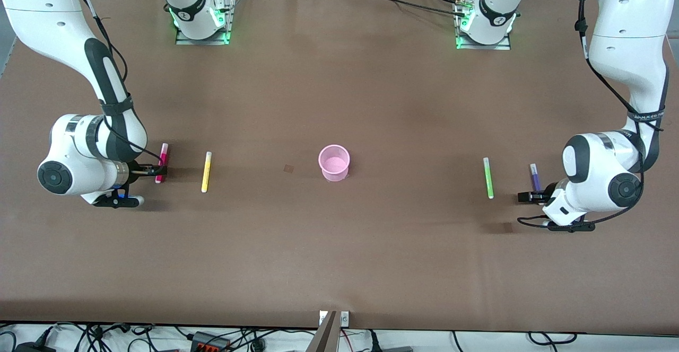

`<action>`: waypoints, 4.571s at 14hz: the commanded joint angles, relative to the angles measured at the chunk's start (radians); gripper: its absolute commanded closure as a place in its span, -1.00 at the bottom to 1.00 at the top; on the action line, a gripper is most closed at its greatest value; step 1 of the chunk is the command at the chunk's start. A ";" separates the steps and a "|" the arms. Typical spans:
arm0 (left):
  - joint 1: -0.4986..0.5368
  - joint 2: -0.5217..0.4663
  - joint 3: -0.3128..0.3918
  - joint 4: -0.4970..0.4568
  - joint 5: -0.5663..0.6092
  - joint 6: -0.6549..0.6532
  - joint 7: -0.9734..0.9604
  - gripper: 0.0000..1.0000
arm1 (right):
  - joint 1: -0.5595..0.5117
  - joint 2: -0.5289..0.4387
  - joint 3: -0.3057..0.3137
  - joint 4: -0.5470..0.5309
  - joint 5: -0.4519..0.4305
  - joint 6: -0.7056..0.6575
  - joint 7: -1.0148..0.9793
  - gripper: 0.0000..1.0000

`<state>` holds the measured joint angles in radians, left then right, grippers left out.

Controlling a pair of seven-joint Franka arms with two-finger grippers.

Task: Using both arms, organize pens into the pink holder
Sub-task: 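Grasp the pink and purple pens with the right and left grippers, then carry the purple pen above the pink cup with the left gripper, then lower the purple pen into the cup while the right gripper lifts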

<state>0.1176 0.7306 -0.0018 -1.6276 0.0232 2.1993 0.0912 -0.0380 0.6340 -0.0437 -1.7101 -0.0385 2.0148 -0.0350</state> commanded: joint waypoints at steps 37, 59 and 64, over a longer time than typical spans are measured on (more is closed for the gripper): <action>-0.185 -0.039 -0.713 0.114 -0.031 0.201 0.582 1.00 | 0.000 -0.008 0.011 -0.100 -0.011 0.168 -0.003 0.98; -0.185 0.024 -0.748 -0.181 -0.028 0.735 0.964 1.00 | 0.004 -0.158 0.275 0.141 0.090 0.071 -0.732 1.00; -0.177 0.024 -0.750 -0.181 -0.028 0.735 0.964 -1.00 | 0.006 -0.158 0.309 0.178 0.213 0.082 -0.845 1.00</action>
<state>-0.0773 0.7558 -0.7387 -1.7979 0.0108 2.9196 1.0182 -0.0221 0.4775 0.2347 -1.5507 0.1502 2.1027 -0.8351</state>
